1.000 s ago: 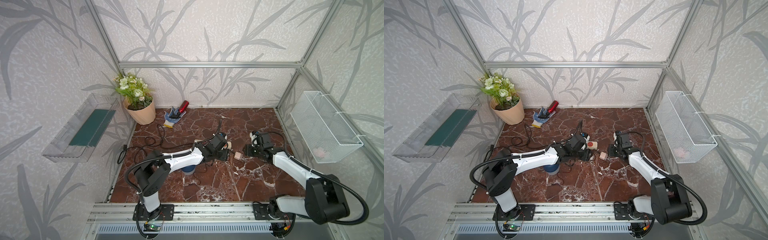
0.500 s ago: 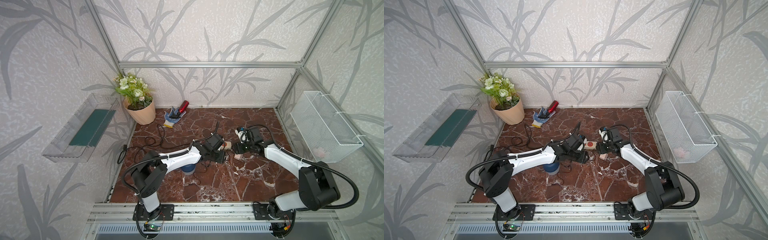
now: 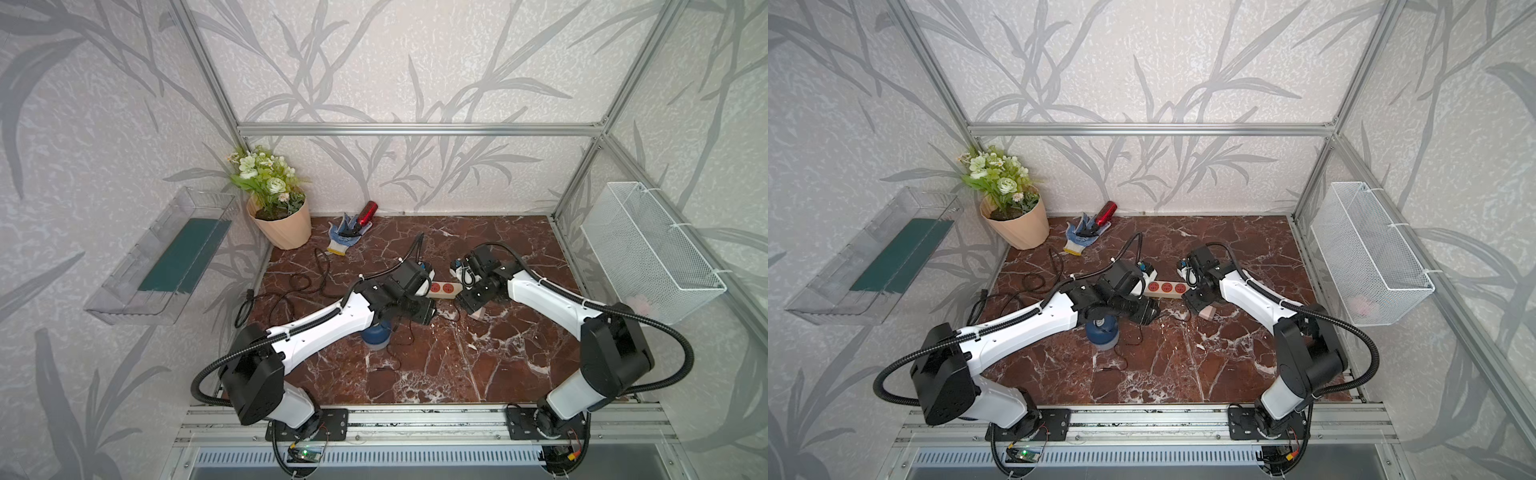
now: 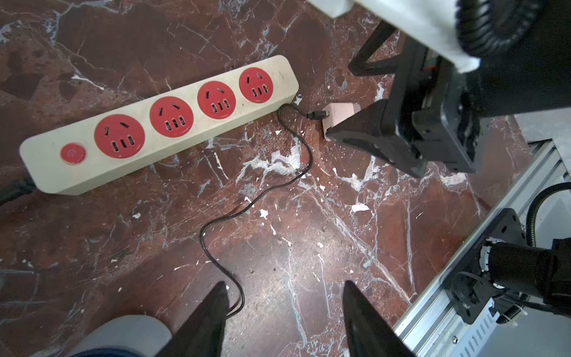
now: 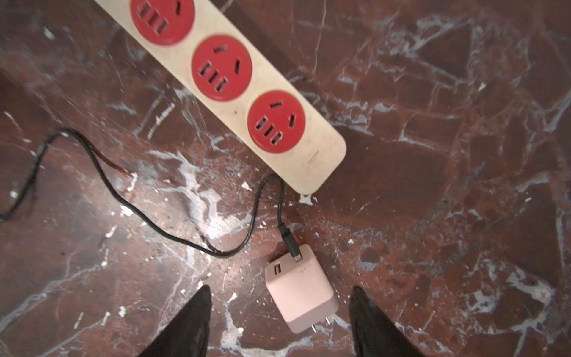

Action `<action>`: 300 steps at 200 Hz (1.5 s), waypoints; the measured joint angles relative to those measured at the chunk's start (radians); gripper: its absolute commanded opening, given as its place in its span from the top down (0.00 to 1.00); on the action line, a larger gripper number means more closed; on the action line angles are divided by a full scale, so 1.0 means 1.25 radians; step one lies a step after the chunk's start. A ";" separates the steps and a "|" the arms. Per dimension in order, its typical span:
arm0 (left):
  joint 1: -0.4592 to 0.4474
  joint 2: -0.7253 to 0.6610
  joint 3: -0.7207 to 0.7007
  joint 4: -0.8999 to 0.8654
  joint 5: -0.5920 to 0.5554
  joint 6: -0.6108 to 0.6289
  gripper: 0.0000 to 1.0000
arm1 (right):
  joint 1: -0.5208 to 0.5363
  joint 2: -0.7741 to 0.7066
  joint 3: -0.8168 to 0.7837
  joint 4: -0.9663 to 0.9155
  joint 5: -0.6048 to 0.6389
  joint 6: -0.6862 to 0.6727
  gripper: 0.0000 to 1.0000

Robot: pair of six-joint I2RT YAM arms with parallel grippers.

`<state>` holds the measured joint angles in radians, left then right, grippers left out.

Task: Charge the cordless meat grinders
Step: Pick up the plug from the center of the board.

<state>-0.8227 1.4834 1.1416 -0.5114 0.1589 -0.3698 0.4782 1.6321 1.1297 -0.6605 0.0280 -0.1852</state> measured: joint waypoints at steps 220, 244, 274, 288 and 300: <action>0.054 -0.046 -0.047 -0.056 -0.026 0.023 0.38 | 0.029 0.186 0.054 -0.050 0.150 -0.126 0.40; 0.057 -0.046 -0.047 -0.061 -0.027 0.023 0.38 | 0.027 0.186 0.054 -0.065 0.147 -0.128 0.48; 0.057 -0.046 -0.047 -0.069 -0.028 0.023 0.38 | 0.027 0.186 0.054 -0.080 0.146 -0.129 0.49; 0.057 -0.046 -0.047 -0.071 -0.029 0.022 0.38 | 0.027 0.186 0.054 -0.085 0.141 -0.131 0.54; 0.057 -0.046 -0.047 -0.071 -0.030 0.022 0.38 | 0.027 0.186 0.054 -0.089 0.133 -0.129 0.56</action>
<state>-0.7513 1.4261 1.0832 -0.6006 0.1211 -0.3420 0.5114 1.8652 1.1973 -0.7719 0.1940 -0.3466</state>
